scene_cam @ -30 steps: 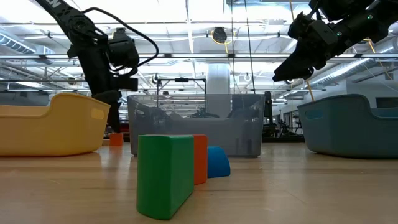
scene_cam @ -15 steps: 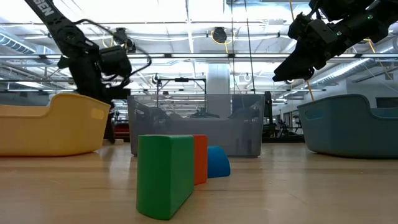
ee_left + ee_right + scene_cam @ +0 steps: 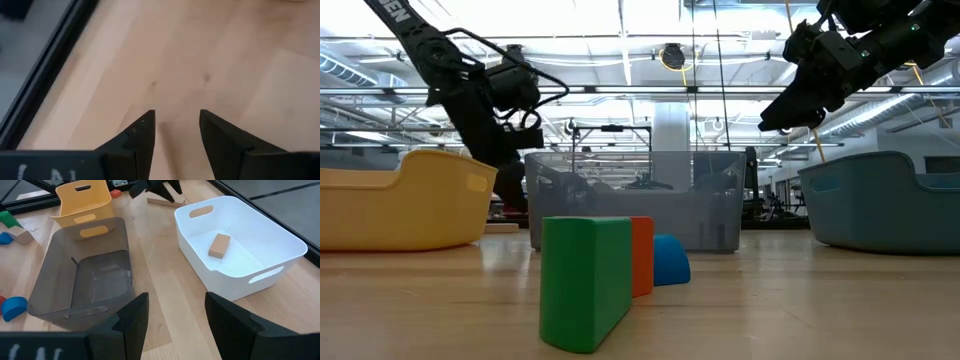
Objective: Sort & place blocks by color
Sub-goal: Put the top rectangular wooden block into the white bin
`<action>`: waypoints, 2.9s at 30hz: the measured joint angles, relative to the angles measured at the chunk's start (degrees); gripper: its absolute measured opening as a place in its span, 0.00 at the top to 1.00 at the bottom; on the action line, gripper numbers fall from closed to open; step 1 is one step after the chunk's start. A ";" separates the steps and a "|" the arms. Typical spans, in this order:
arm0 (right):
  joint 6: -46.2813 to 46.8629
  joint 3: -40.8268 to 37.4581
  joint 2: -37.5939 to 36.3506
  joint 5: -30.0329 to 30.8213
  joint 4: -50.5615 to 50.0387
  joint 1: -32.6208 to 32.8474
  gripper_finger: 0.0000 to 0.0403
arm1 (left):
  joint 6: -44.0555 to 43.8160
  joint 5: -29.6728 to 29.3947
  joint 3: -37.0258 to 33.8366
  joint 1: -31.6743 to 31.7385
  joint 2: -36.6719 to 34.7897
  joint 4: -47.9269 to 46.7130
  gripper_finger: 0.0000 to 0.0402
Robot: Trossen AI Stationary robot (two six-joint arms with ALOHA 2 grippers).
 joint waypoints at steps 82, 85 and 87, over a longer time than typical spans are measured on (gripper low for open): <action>3.37 0.00 -0.02 0.00 0.00 0.00 0.54 | -14.20 6.04 -4.02 6.16 0.13 0.97 0.86; 3.55 0.00 -0.02 0.00 0.00 0.00 0.54 | -13.25 6.04 -1.55 6.16 0.13 0.99 0.86; 4.15 0.00 -0.02 0.03 0.00 0.00 0.54 | -13.10 6.28 0.43 6.16 0.13 2.14 0.86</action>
